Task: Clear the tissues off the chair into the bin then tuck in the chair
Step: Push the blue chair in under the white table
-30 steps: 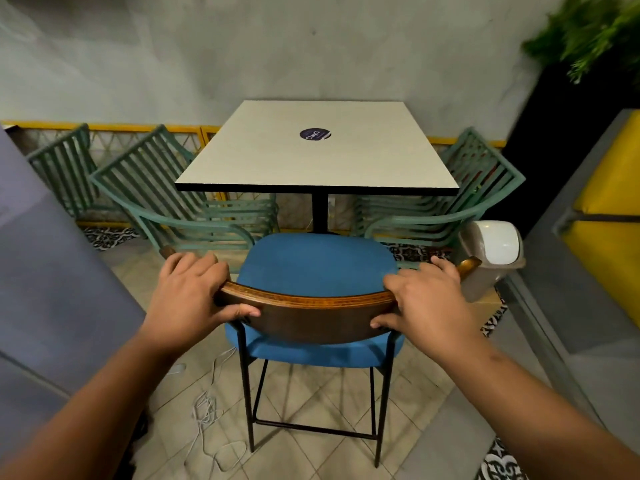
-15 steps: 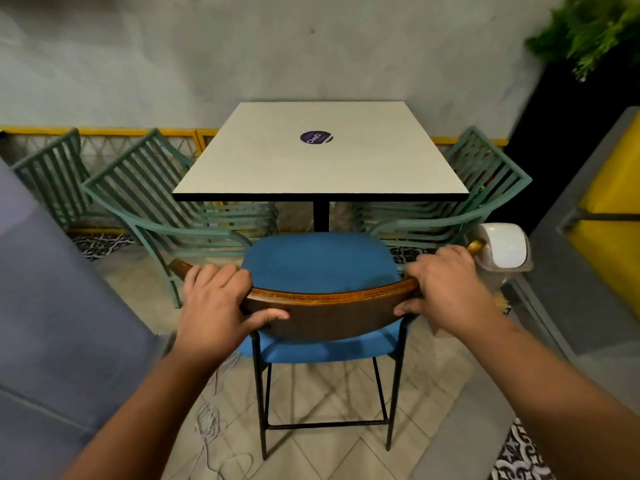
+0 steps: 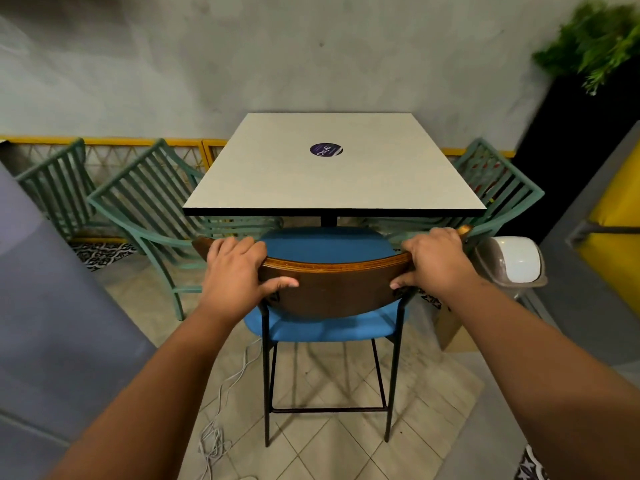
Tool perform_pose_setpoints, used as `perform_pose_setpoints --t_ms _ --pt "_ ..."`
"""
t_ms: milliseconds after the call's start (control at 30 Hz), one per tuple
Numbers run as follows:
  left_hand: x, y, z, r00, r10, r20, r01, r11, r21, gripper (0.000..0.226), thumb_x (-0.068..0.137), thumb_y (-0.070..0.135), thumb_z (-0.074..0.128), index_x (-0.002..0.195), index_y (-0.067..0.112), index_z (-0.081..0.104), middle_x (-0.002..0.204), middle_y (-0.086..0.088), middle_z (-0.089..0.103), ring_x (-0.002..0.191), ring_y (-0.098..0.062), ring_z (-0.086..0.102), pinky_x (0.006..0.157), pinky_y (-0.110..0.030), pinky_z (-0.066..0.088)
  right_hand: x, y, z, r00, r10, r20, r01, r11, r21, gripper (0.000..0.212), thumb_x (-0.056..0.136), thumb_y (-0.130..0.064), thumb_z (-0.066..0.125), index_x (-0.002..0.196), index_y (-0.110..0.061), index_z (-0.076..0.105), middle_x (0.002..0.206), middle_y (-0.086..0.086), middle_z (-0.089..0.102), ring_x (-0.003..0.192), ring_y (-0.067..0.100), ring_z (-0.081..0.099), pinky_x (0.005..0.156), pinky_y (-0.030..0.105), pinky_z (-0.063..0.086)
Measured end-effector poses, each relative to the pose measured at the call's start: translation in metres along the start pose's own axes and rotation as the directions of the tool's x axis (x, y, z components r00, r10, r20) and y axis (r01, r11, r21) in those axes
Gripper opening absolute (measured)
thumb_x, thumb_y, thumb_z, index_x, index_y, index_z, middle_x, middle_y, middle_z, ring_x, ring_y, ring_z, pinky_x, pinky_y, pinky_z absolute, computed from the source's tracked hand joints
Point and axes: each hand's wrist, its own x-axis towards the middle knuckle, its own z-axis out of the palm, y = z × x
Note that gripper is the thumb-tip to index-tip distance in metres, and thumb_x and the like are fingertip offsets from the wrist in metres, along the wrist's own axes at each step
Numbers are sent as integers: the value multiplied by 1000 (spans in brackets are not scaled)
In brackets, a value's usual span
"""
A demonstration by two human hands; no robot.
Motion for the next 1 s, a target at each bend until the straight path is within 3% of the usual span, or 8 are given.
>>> perform_pose_setpoints --t_ms 133,267,467,633,733,833,933,1000 --pt "15 -10 5 1000 9 -4 -9 1000 -19 69 69 89 37 80 22 50 80 6 49 82 -20 49 91 -40 35 16 -2 0 1000 15 -6 -15 1000 4 52 58 -74 68 74 -27 51 82 -4 62 92 25 55 91 41 36" --pt "25 -19 11 1000 17 -10 -17 1000 -10 68 69 88 39 81 21 51 81 4 51 83 -21 50 92 -41 35 30 -4 1 1000 13 -7 -13 1000 -7 56 58 -76 65 86 -28 60 85 -5 64 92 24 56 91 41 37" --pt "32 -20 16 1000 17 -20 -18 999 -32 71 68 88 38 81 20 53 82 3 53 84 -22 49 91 -38 32 34 -3 -3 999 32 5 -32 999 -16 51 62 -74 65 75 -27 48 83 -3 61 92 24 54 89 39 36" --pt "31 -18 17 999 -11 49 12 999 -30 71 68 88 39 84 19 53 85 1 53 88 -24 51 98 -42 32 34 -6 -4 999 41 35 -40 999 -30 53 61 -74 65 75 -27 47 81 -1 54 92 27 53 91 41 36" --pt "32 -18 11 983 -45 176 45 999 2 74 70 86 38 93 18 55 95 -3 56 98 -27 52 105 -45 29 37 -14 -6 992 72 101 -72 997 0 58 65 -73 64 94 -24 53 89 2 49 103 32 52 104 47 31" --pt "34 -15 -2 906 -46 421 7 995 95 82 77 83 29 118 15 52 121 -11 55 120 -32 46 111 -48 24 25 -26 -6 968 94 234 -110 992 57 78 73 -72 58 127 -18 45 125 13 51 127 36 40 115 54 17" --pt "41 -10 -29 742 -71 667 -9 993 116 89 83 79 17 139 14 38 146 -16 38 138 -34 30 115 -51 20 7 -42 -25 915 50 401 -94 991 92 89 79 -75 44 146 -19 27 154 12 27 144 36 16 117 57 11" --pt "51 -5 -52 705 -98 702 39 994 100 90 84 78 15 147 15 28 153 -15 29 142 -33 24 115 -51 22 2 -52 -50 916 38 398 -101 985 140 86 85 -73 35 151 -21 18 160 8 15 147 34 8 118 56 9"
